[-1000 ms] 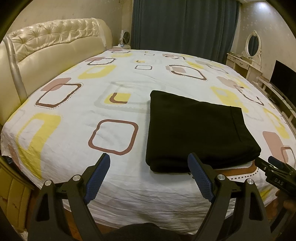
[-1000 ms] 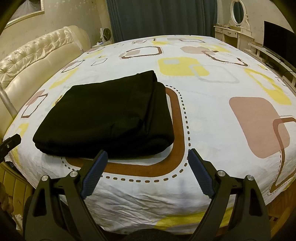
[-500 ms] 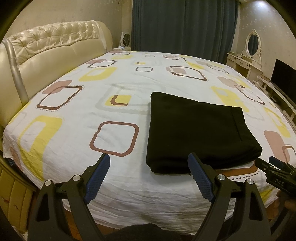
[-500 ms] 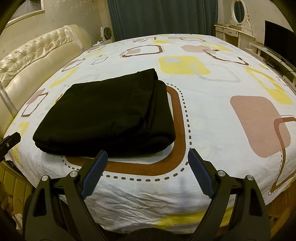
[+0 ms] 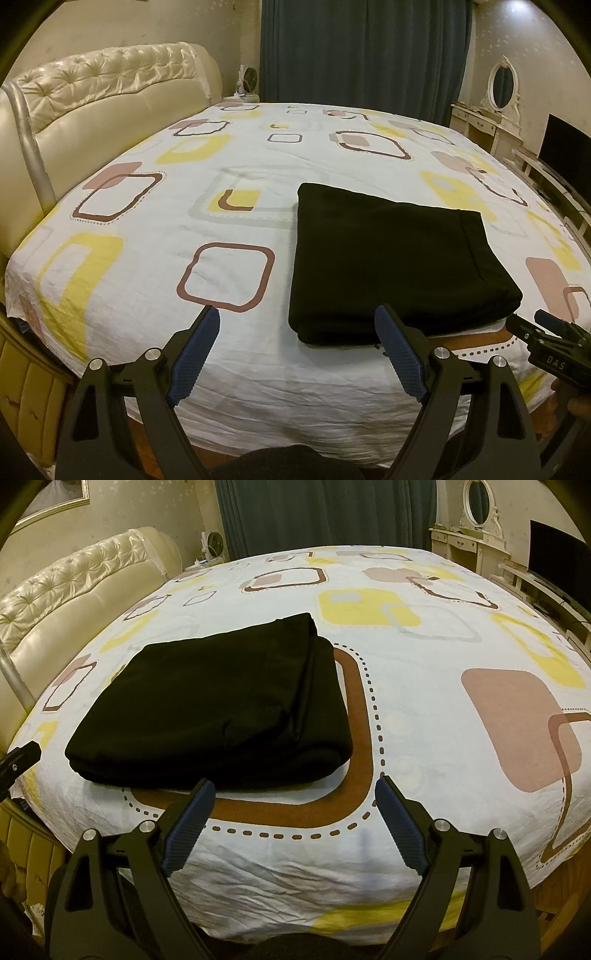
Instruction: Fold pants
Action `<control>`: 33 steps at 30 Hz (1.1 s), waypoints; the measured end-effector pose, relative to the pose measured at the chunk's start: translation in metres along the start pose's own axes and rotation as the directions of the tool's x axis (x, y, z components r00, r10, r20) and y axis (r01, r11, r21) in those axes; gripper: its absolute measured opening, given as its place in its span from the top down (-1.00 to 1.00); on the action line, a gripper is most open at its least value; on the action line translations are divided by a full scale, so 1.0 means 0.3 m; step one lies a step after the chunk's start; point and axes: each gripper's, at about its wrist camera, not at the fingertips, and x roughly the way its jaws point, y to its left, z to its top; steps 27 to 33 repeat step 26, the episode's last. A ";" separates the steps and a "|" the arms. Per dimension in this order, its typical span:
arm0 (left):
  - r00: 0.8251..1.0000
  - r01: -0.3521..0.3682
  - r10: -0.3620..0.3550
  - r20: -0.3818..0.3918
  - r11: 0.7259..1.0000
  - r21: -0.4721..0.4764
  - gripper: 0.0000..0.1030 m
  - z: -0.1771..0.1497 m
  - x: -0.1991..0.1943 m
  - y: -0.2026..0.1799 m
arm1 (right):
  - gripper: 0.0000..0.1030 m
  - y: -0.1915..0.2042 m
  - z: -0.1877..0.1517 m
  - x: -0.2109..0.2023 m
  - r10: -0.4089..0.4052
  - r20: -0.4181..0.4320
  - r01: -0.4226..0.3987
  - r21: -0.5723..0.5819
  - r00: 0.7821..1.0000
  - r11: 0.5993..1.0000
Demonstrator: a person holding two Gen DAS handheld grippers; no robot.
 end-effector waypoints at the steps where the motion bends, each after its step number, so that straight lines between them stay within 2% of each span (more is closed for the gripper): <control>1: 1.000 0.000 0.000 0.000 1.000 0.001 -0.65 -0.001 0.000 0.000 | -0.71 0.001 0.000 0.000 0.000 0.000 0.000 0.001 1.000 1.000; 8: 1.000 -0.016 0.016 -0.001 1.000 0.006 -0.67 -0.001 0.000 -0.006 | -0.71 -0.005 0.000 0.006 0.004 -0.009 -0.004 -0.001 1.000 1.000; 12: 0.991 -0.135 0.136 -0.014 0.990 0.026 -0.68 0.007 0.008 -0.023 | -0.71 -0.006 -0.002 0.006 0.006 -0.011 -0.006 -0.001 1.000 1.000; 13: 0.990 -0.142 0.142 0.005 0.989 0.030 -0.68 0.008 0.003 -0.023 | -0.71 -0.005 -0.004 0.008 0.006 -0.012 -0.006 -0.002 1.000 1.000; 15: 0.995 -0.092 0.092 0.047 0.996 0.007 -0.68 0.014 -0.019 -0.009 | -0.71 -0.004 -0.009 0.014 0.007 -0.018 -0.007 0.000 1.000 1.000; 17: 0.999 -0.013 0.014 0.039 1.000 -0.016 -0.68 0.040 -0.026 0.005 | -0.71 -0.005 -0.012 0.019 0.019 -0.027 -0.019 0.009 0.999 1.000; 22: 0.999 0.037 -0.035 0.035 0.998 -0.050 -0.68 0.148 0.007 0.078 | -0.71 -0.025 0.062 0.010 0.100 -0.030 -0.098 0.064 0.995 0.993; 25: 0.997 -0.066 0.067 0.031 0.997 -0.039 -0.68 0.266 0.123 0.168 | -0.74 -0.071 0.214 0.027 0.125 0.020 -0.127 0.101 0.992 0.987; 26: 0.998 -0.064 0.064 0.006 0.997 -0.040 -0.68 0.316 0.191 0.210 | -0.78 -0.071 0.214 0.027 0.125 0.020 -0.127 0.101 0.992 0.987; 33: 0.998 -0.064 0.064 0.006 0.997 -0.040 -0.68 0.316 0.191 0.210 | -0.78 -0.071 0.214 0.027 0.125 0.020 -0.127 0.101 0.992 0.987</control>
